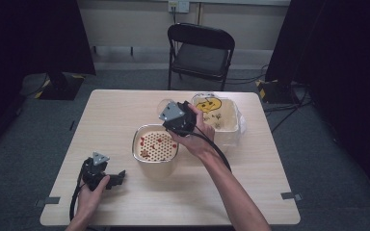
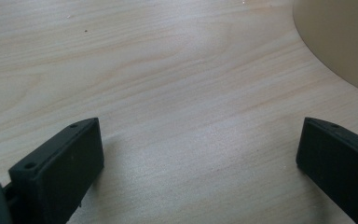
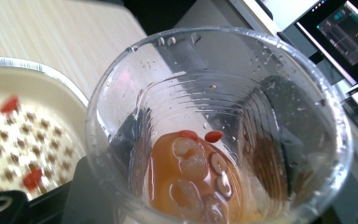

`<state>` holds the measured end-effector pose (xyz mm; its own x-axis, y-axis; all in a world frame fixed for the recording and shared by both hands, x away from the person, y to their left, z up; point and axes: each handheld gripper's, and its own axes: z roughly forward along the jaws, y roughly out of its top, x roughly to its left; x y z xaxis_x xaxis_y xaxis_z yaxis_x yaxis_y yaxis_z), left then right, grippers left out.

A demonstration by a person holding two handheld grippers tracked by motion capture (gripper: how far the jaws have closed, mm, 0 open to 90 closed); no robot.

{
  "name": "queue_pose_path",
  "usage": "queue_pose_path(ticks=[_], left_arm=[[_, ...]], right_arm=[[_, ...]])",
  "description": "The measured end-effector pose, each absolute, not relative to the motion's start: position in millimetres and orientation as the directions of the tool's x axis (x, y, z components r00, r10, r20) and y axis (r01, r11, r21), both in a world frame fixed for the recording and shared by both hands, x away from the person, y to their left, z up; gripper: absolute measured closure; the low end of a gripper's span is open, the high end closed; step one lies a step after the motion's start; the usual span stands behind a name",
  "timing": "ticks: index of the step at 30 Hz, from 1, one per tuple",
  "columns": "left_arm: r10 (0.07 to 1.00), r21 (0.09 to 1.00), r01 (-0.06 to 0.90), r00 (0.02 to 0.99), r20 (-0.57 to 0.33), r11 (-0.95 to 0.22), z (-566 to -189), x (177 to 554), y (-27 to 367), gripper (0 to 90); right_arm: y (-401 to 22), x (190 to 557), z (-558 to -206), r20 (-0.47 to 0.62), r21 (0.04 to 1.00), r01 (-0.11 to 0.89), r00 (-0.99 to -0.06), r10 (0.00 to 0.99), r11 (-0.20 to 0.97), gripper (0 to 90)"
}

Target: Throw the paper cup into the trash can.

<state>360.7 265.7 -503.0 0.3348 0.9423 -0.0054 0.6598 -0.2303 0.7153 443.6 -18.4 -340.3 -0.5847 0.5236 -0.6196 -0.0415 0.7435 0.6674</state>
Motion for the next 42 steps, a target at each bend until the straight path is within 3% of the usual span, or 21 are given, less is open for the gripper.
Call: queue_pose_path(ticks=[9,14,15,16,21,31,42], left_arm=[[0.942,0.715,0.66,0.335,-0.006,-0.23,-503.0,360.6,265.7,0.1],[0.942,0.716,0.66,0.334,-0.005,-0.23,-503.1,360.7,265.7,0.1],[0.942,0.716,0.66,0.334,-0.005,-0.23,-503.1,360.7,265.7,0.1],[0.942,0.715,0.66,0.335,-0.006,-0.23,-503.0,360.7,265.7,0.1],[0.942,0.715,0.66,0.335,-0.005,-0.23,-503.1,360.7,265.8,0.1],[0.942,0.716,0.66,0.335,-0.005,-0.23,-503.1,360.7,265.8,0.1],[0.942,0.716,0.659,0.334,-0.005,-0.23,-503.1,360.7,265.7,0.1]], right_arm=[[-3.1,433.4,-348.5,-0.785,0.456,-0.11,-0.516,0.341,0.883,44.4],[6.5,428.0,-357.7,-0.872,0.279,-0.158,-0.455,0.181,0.947,45.1],[6.5,428.0,-357.7,-0.872,0.279,-0.158,-0.455,0.181,0.947,45.1],[9.9,426.1,-363.0,-0.892,0.216,-0.171,-0.435,0.123,0.961,45.1],[13.3,425.0,-367.1,-0.909,0.14,-0.182,-0.412,0.054,0.973,45.1],[21.3,416.8,-372.1,-0.948,-0.091,-0.206,-0.282,-0.149,0.974,45.2],[28.7,409.2,-384.2,-0.923,-0.348,-0.21,-0.092,-0.372,0.914,45.5]])
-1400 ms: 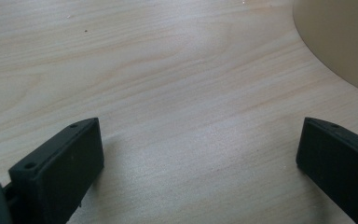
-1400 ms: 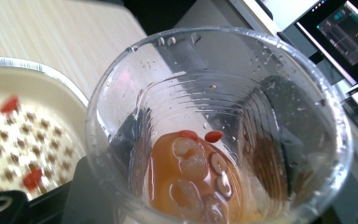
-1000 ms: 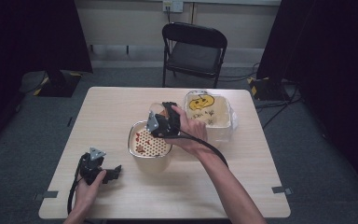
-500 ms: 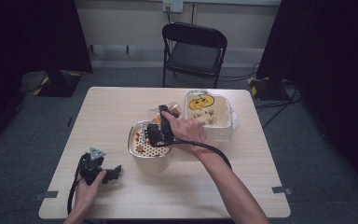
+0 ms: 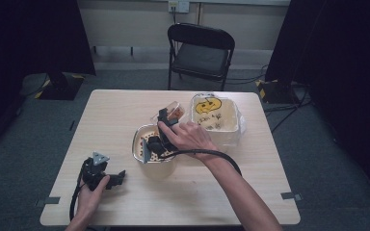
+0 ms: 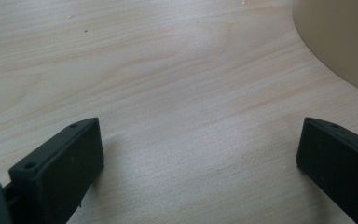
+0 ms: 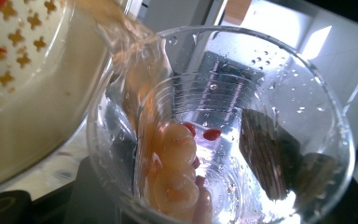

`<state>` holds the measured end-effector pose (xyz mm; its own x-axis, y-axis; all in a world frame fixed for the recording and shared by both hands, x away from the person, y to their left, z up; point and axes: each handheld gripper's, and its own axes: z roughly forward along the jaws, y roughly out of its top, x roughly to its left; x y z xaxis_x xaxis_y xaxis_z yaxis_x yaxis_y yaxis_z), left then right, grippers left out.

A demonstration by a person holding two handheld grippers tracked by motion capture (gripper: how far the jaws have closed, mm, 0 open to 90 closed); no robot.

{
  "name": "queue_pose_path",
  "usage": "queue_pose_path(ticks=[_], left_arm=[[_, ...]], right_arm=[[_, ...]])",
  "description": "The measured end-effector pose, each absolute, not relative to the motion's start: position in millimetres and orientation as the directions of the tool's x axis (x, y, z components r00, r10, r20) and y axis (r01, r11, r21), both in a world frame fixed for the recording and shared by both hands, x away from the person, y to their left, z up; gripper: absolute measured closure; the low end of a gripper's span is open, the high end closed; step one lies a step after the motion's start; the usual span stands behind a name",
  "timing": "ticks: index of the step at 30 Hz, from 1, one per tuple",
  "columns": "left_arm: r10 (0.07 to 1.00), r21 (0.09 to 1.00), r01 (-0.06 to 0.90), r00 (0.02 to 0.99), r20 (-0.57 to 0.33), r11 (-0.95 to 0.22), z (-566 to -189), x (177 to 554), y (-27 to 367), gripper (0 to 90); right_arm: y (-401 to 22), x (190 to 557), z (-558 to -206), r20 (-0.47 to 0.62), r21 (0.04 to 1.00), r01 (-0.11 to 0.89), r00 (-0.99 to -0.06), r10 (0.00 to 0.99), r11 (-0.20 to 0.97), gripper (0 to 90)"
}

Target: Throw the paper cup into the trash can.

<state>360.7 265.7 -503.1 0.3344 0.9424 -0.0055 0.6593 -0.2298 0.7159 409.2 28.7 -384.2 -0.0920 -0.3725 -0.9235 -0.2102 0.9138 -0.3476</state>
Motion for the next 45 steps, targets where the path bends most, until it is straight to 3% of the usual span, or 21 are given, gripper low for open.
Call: queue_pose_path(ticks=[9,17,24,31,35,36,37,42,43,44,45], left_arm=[[0.942,0.716,0.66,0.334,-0.006,-0.23,-503.0,360.7,265.7,0.1],[0.942,0.715,0.659,0.335,-0.003,-0.232,-503.0,360.7,265.9,0.1],[0.942,0.715,0.66,0.335,-0.004,-0.232,-502.9,360.6,265.8,0.1],[0.942,0.716,0.659,0.335,-0.003,-0.232,-503.0,360.7,265.8,0.1],[0.943,0.716,0.66,0.334,-0.006,-0.23,-503.0,360.6,265.7,0.1],[0.942,0.715,0.66,0.335,-0.005,-0.23,-503.0,360.7,265.8,0.0],[0.942,0.715,0.66,0.334,-0.005,-0.23,-503.0,360.7,265.7,0.1],[0.942,0.715,0.66,0.335,-0.005,-0.23,-503.0,360.7,265.8,0.1],[0.942,0.715,0.66,0.335,-0.005,-0.23,-503.0,360.7,265.8,0.1],[0.942,0.715,0.66,0.335,-0.006,-0.23,-503.0,360.7,265.7,0.1],[0.942,0.715,0.66,0.334,-0.005,-0.23,-503.0,360.7,265.7,0.1]], right_arm=[[31.8,399.9,-388.3,-0.855,-0.514,-0.202,0.037,-0.518,0.834,45.7],[29.8,398.0,-389.6,-0.813,-0.58,-0.187,0.067,-0.579,0.793,46.1],[27.1,398.1,-386.1,-0.805,-0.592,-0.178,0.074,-0.589,0.786,46.2],[26.0,399.4,-383.4,-0.842,-0.536,-0.185,0.045,-0.538,0.823,46.5],[24.6,401.0,-378.2,-0.882,-0.461,-0.194,-0.004,-0.471,0.866,46.5],[23.2,402.6,-375.6,-0.916,-0.379,-0.202,-0.059,-0.398,0.903,46.5],[23.0,403.8,-373.4,-0.92,-0.367,-0.21,-0.064,-0.387,0.906,46.6],[15.3,411.0,-354.4,-0.965,-0.04,-0.196,-0.247,-0.089,0.98,46.6],[15.3,411.0,-354.4,-0.965,-0.04,-0.196,-0.247,-0.089,0.98,46.6],[10.8,414.0,-347.9,-0.954,0.077,-0.192,-0.298,0.016,0.978,46.6],[8.8,415.1,-345.6,-0.944,0.128,-0.188,-0.324,0.061,0.974,46.6]])
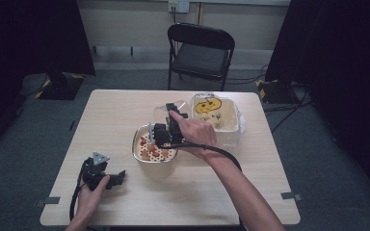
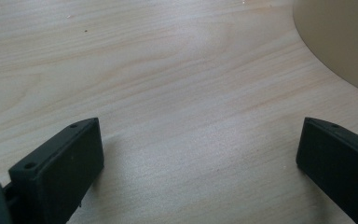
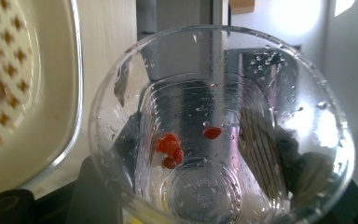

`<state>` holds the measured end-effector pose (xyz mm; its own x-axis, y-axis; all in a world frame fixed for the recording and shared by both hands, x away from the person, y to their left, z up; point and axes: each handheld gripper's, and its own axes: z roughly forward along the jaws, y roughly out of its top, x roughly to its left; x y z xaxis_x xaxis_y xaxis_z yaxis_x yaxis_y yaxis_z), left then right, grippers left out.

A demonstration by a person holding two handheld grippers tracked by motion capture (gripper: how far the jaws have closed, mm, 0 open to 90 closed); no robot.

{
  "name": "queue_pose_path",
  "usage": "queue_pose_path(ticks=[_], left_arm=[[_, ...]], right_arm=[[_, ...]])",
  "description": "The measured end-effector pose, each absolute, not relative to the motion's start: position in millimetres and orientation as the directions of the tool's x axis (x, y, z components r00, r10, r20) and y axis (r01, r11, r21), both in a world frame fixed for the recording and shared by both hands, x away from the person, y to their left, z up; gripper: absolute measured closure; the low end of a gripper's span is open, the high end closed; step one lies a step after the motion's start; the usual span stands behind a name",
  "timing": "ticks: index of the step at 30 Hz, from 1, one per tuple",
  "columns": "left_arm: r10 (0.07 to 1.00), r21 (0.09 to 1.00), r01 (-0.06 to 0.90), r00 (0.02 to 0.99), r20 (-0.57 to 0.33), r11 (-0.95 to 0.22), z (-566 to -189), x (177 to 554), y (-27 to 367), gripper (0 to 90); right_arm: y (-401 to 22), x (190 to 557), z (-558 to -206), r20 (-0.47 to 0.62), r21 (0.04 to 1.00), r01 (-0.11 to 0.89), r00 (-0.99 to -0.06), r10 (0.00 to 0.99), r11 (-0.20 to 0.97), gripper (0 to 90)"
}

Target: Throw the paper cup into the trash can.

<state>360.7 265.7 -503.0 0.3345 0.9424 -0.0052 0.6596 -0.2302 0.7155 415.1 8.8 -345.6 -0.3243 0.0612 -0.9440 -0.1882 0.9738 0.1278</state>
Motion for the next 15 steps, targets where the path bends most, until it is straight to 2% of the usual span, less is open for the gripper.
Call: queue_pose_path(ticks=[1,2,7,8,9,10,14,15], left_arm=[[0.942,0.715,0.66,0.334,-0.005,-0.23,-503.0,360.7,265.7,0.1],[0.942,0.715,0.66,0.335,-0.005,-0.23,-503.0,360.6,265.7,0.1],[0.942,0.715,0.66,0.335,-0.005,-0.23,-503.0,360.7,265.8,0.1],[0.942,0.715,0.66,0.335,-0.005,-0.23,-503.0,360.7,265.7,0.1],[0.942,0.715,0.66,0.335,-0.005,-0.23,-503.0,360.7,265.7,0.1],[0.942,0.715,0.66,0.335,-0.005,-0.23,-503.0,360.6,265.7,0.1],[0.942,0.715,0.66,0.335,-0.005,-0.23,-503.0,360.7,265.7,0.1],[0.942,0.715,0.66,0.335,-0.005,-0.23,-503.0,360.7,265.7,0.1]], right_arm=[[8.8,415.1,-345.6,-0.944,0.128,-0.188,-0.324,0.061,0.974,46.6],[3.4,417.4,-341.0,-0.906,0.265,-0.167,-0.381,0.186,0.95,46.6],[-9.1,425.5,-331.9,-0.741,0.553,-0.105,-0.515,0.43,0.827,46.7],[-12.2,427.5,-330.6,-0.7,0.602,-0.091,-0.539,0.469,0.793,46.7],[-12.2,427.5,-330.6,-0.7,0.602,-0.091,-0.539,0.469,0.793,46.7],[-18.9,432.9,-327.6,-0.586,0.709,-0.044,-0.593,0.552,0.704,46.8],[-30.5,440.8,-325.0,-0.38,0.841,0.045,-0.661,0.647,0.539,46.9],[-30.5,440.8,-325.0,-0.38,0.841,0.045,-0.661,0.647,0.539,46.9]])
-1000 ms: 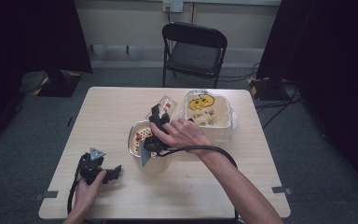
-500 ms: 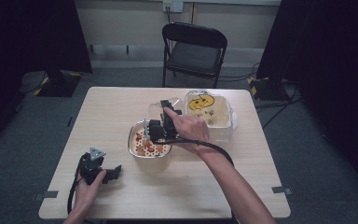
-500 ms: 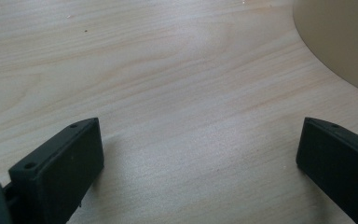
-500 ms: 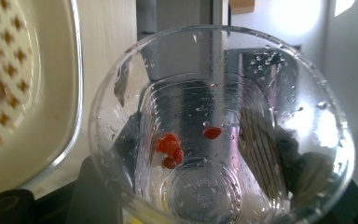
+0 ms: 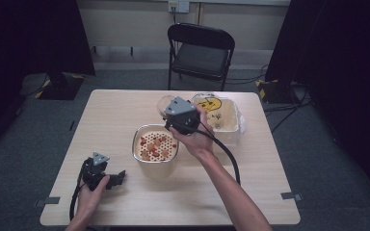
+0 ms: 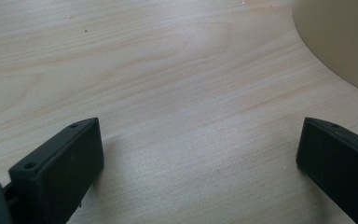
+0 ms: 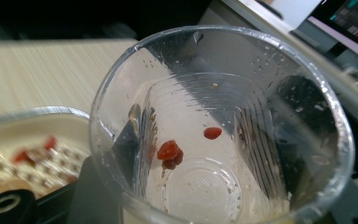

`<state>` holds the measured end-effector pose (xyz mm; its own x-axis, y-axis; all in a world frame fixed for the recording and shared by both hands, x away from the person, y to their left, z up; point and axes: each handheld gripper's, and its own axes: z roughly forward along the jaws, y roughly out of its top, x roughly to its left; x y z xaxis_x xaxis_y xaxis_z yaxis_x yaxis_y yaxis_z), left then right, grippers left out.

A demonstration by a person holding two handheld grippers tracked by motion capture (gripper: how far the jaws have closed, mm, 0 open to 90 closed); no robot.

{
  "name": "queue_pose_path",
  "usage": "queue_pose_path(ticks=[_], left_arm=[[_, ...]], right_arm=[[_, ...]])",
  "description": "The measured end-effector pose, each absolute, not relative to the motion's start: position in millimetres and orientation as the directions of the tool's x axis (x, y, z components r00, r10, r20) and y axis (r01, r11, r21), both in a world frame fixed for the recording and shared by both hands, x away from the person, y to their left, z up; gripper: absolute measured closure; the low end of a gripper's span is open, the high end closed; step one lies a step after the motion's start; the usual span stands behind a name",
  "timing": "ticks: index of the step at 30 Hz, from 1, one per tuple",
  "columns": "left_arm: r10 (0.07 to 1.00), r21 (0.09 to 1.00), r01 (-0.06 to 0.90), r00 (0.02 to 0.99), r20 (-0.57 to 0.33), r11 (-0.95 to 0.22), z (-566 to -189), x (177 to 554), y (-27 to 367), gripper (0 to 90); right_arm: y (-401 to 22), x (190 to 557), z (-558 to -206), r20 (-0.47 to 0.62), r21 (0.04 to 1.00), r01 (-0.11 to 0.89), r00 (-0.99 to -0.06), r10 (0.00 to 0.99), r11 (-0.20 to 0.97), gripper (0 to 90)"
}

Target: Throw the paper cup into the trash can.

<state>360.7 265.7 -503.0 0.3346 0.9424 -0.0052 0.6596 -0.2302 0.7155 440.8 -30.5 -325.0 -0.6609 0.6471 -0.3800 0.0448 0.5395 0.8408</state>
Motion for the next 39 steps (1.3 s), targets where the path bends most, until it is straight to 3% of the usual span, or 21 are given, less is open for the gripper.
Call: queue_pose_path(ticks=[5,14,24,39], left_arm=[[0.942,0.715,0.66,0.334,-0.005,-0.23,-503.0,360.7,265.7,0.1],[0.942,0.715,0.66,0.335,-0.005,-0.23,-503.1,360.7,265.8,0.1],[0.942,0.715,0.66,0.335,-0.005,-0.231,-503.0,360.7,265.7,0.1],[0.942,0.715,0.66,0.336,-0.006,-0.23,-502.9,360.7,265.8,0.1]], right_arm=[[-38.6,446.0,-324.7,-0.171,0.926,0.116,-0.721,0.672,0.36,46.9],[-50.4,452.2,-311.5,-0.048,0.963,0.141,-0.747,0.664,0.229,46.8],[-75.0,458.4,-298.7,-0.014,0.972,0.152,-0.728,0.686,0.18,46.8],[-140.4,480.8,-291.2,-0.017,0.96,0.212,-0.608,0.794,0.183,46.0]])
